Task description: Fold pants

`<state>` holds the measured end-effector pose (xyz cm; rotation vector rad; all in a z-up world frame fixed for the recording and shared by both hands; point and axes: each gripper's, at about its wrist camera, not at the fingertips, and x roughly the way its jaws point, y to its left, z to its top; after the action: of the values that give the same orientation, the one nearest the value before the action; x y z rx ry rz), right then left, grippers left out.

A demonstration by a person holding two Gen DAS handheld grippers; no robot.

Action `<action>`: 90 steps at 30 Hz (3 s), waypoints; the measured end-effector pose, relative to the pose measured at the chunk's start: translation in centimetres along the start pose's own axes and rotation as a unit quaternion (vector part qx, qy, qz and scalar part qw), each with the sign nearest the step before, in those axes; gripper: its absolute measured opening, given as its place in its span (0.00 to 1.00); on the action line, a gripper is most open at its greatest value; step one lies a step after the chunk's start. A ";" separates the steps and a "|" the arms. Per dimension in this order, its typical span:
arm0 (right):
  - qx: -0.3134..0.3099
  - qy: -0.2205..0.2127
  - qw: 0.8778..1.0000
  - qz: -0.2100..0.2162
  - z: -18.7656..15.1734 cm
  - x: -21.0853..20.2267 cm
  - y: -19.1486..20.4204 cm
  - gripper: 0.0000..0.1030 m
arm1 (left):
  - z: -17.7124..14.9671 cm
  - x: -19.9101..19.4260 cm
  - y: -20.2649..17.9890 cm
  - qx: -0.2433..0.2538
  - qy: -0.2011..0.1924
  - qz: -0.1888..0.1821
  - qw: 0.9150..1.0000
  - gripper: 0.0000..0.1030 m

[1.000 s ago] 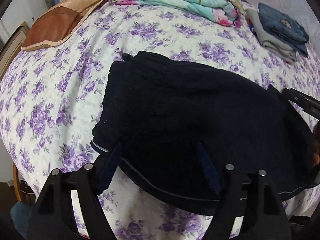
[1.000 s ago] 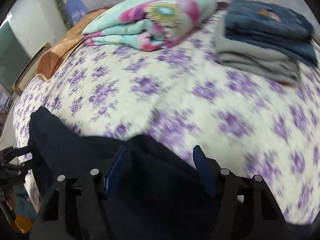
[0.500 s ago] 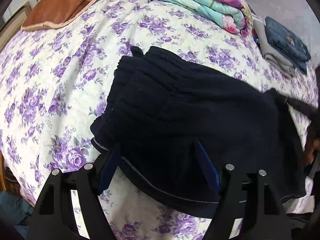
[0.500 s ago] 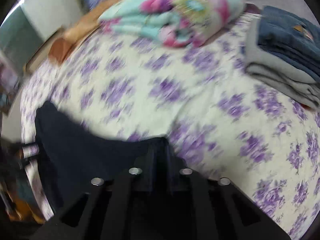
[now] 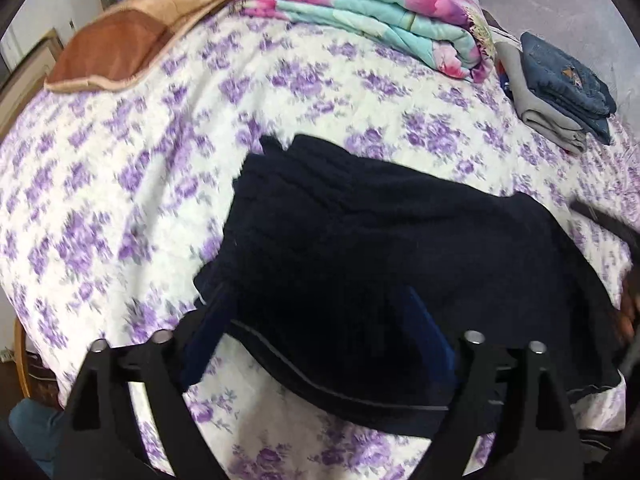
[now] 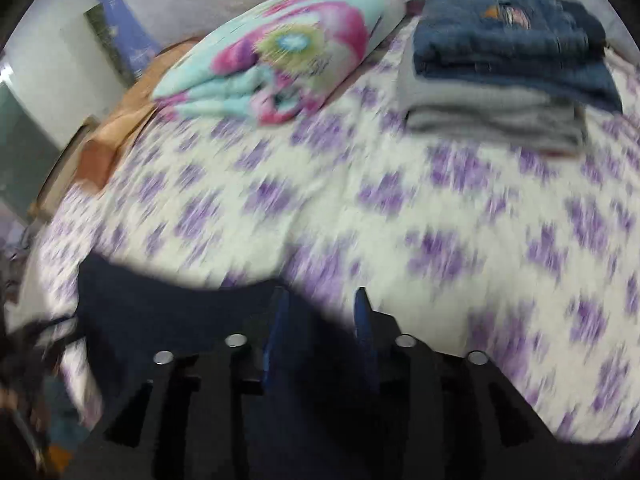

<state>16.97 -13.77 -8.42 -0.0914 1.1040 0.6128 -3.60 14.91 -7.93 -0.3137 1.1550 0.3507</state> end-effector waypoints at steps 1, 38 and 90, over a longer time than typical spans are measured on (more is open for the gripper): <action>-0.002 0.005 1.000 -0.009 -1.6 -0.3 -0.4 0.52 | 0.1 0.4 0.0 0.001 0.001 0.013 1.000 0.86; 0.447 -0.137 0.869 -0.161 -23.2 -19.8 -26.8 0.71 | 0.9 3.9 -3.9 0.101 0.031 -0.030 0.994 0.89; 0.385 -0.134 0.912 -0.042 -20.5 -21.5 -19.0 0.24 | -2.6 2.0 -4.7 0.089 0.023 -0.004 0.996 0.95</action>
<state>3.50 -45.99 -3.76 0.6101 0.9974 0.0736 -3.06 9.74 -10.47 -0.1698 1.2212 0.2329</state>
